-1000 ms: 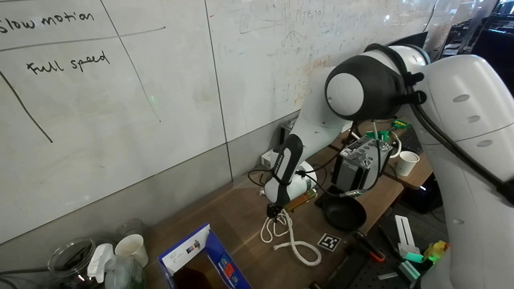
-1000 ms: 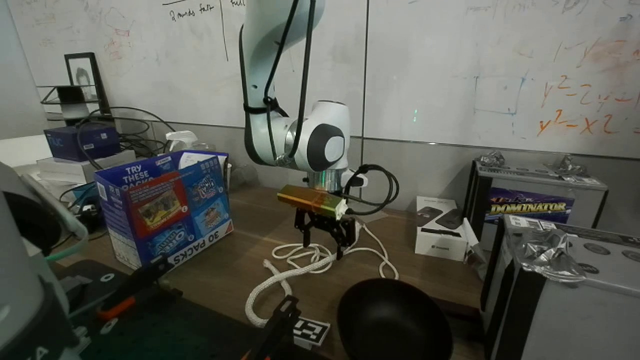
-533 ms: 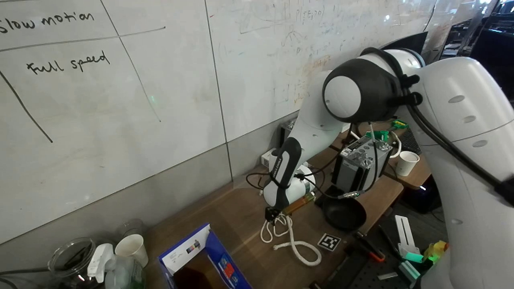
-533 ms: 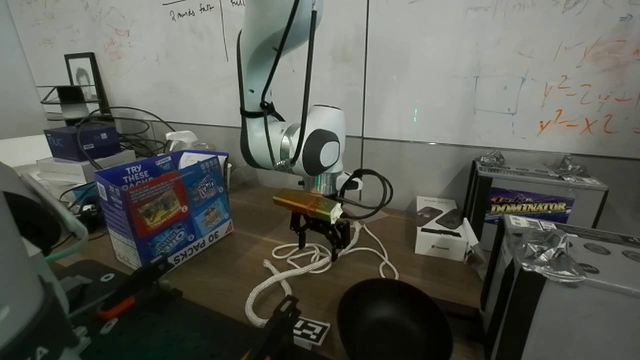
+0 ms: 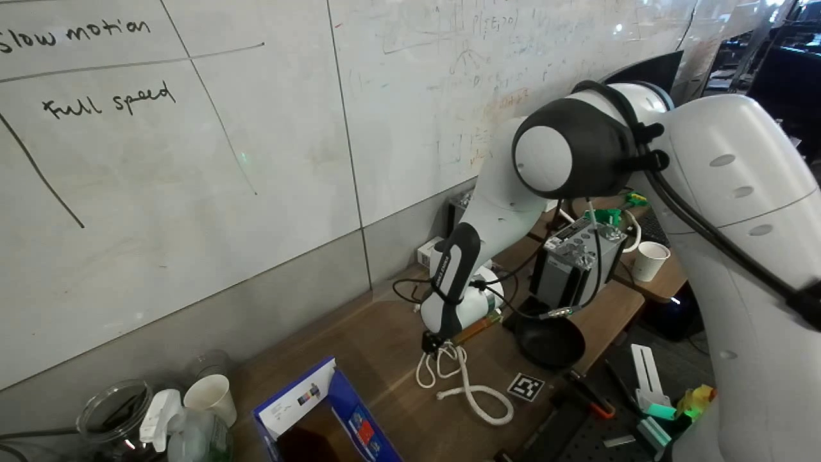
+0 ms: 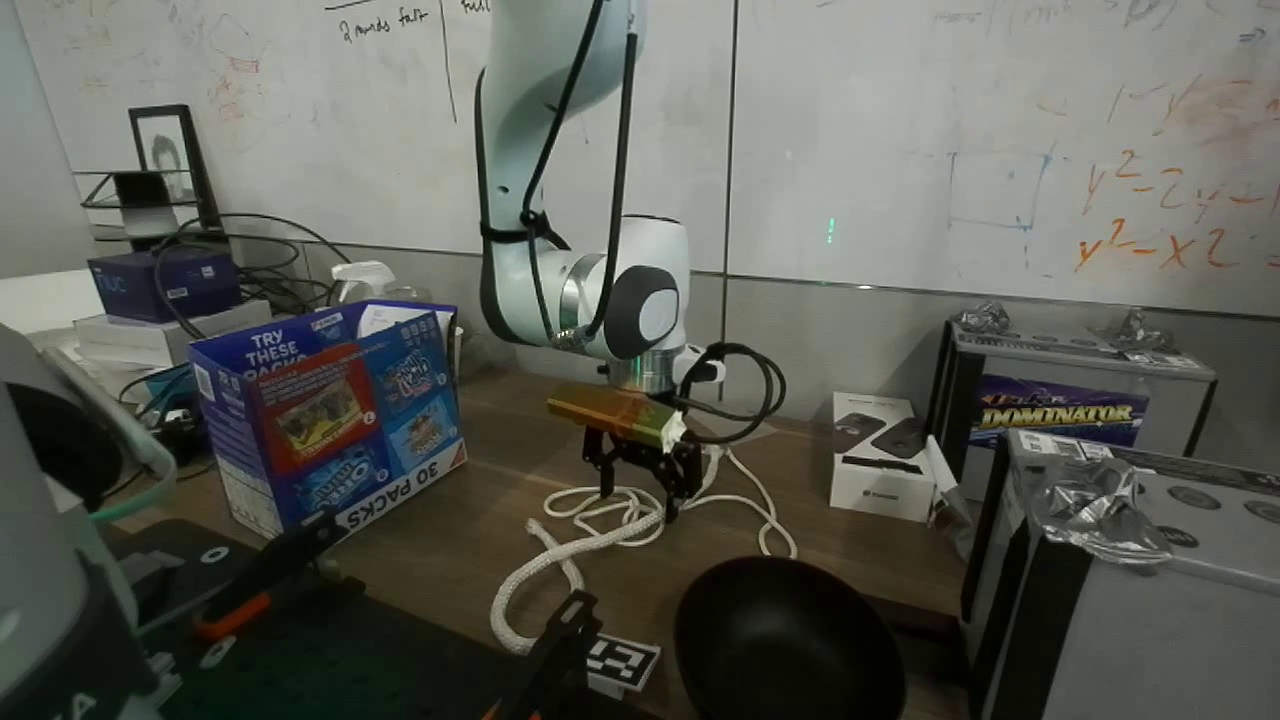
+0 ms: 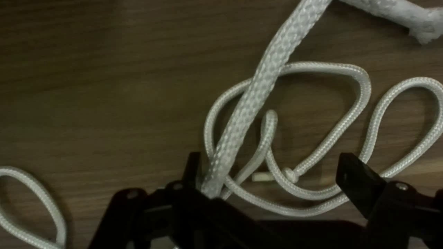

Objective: Put the ropes into the box.

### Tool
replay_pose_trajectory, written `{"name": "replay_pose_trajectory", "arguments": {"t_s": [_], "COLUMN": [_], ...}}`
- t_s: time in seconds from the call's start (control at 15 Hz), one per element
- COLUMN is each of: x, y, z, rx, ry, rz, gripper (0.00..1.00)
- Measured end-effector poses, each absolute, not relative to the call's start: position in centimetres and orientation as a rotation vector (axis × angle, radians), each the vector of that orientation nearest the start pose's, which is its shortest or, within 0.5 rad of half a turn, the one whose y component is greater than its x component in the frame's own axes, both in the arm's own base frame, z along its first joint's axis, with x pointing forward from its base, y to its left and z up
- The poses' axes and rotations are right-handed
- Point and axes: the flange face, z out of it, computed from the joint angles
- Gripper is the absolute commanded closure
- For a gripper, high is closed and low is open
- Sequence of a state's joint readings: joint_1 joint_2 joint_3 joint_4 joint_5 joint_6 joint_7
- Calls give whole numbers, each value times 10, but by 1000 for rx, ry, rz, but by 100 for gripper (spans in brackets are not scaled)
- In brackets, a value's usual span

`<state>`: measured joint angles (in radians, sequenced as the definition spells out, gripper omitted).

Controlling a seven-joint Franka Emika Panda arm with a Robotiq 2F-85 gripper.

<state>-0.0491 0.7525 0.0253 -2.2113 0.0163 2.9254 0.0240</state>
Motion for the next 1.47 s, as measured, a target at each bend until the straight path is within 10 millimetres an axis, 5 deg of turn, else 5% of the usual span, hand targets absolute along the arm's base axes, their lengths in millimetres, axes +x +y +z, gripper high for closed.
{"name": "replay_pose_trajectory", "arguments": {"t_s": [0.87, 1.47], "x": [509, 520], "y": [-19, -7], "z": [22, 26], "rx": [-3129, -3130], "ry": [124, 102], "rz": [44, 11], "gripper": [0, 0]}}
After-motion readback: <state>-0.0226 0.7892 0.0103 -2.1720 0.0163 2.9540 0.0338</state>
